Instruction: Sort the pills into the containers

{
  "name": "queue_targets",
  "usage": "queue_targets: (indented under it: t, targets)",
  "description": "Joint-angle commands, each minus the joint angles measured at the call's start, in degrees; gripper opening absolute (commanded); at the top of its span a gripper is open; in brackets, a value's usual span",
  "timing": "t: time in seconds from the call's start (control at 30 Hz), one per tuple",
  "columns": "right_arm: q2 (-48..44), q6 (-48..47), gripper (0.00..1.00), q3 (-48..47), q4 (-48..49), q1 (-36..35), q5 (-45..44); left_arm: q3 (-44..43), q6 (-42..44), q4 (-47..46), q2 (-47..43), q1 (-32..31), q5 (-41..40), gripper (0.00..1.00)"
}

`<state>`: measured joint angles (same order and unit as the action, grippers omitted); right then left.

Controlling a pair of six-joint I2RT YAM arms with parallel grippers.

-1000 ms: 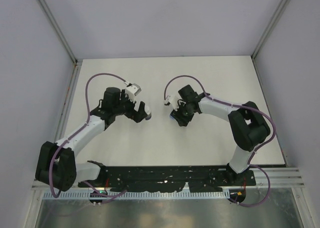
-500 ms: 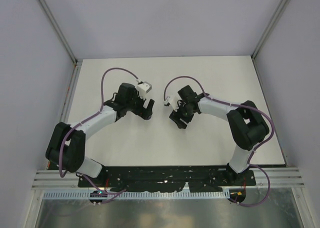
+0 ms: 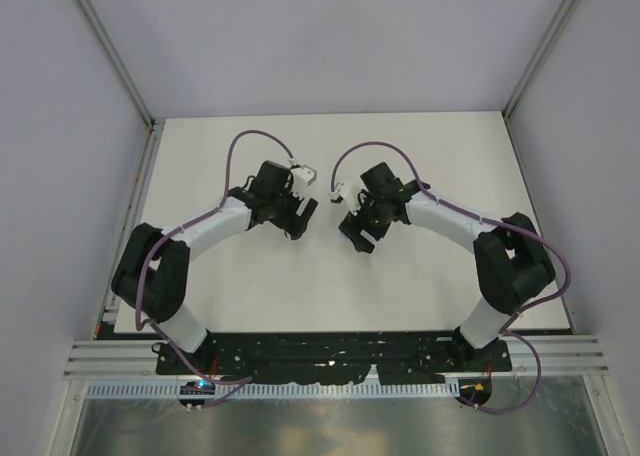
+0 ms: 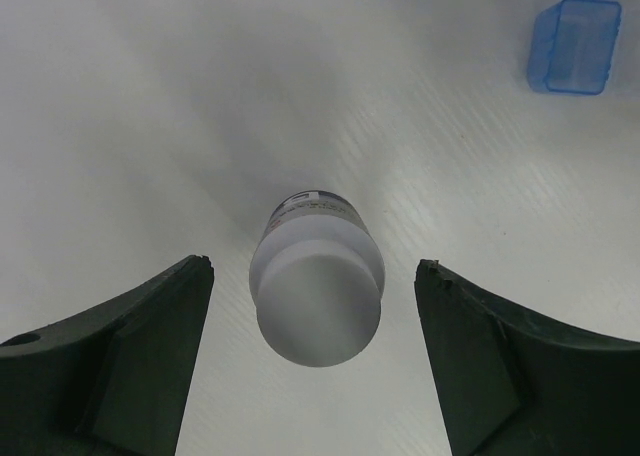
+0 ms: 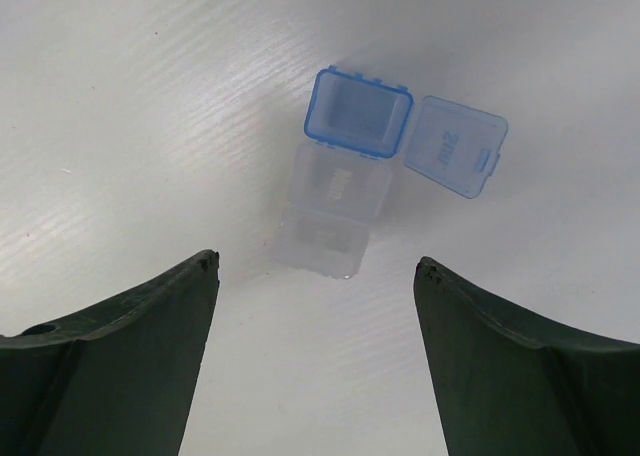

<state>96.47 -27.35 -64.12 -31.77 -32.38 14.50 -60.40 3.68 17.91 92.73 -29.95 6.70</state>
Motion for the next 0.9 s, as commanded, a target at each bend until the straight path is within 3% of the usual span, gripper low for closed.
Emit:
queue_targets:
  t: [0.0,0.37,0.63,0.87]
  targets:
    - [-5.1,1.6,0.83,-2.8,-1.1,0.1,1.8,-3.7,0.2,4.2,2.5,-0.7,-1.8,0.83]
    - [-12.2,1.9,0.82,-3.8,-2.2,0.1,2.2,-4.8,1.1,6.7,1.1,-0.7,1.6,0.51]
    - [-16.6,-0.1,0.82,-5.1,-1.5,0.0,12.1,-4.7,4.4,8.5,-10.1,-0.6,18.3,0.2]
    - [-19.5,-1.6,0.83,-8.6,-1.2,-1.5,20.6,-5.3,0.4,5.4,-19.9,-0.6,31.0,0.05]
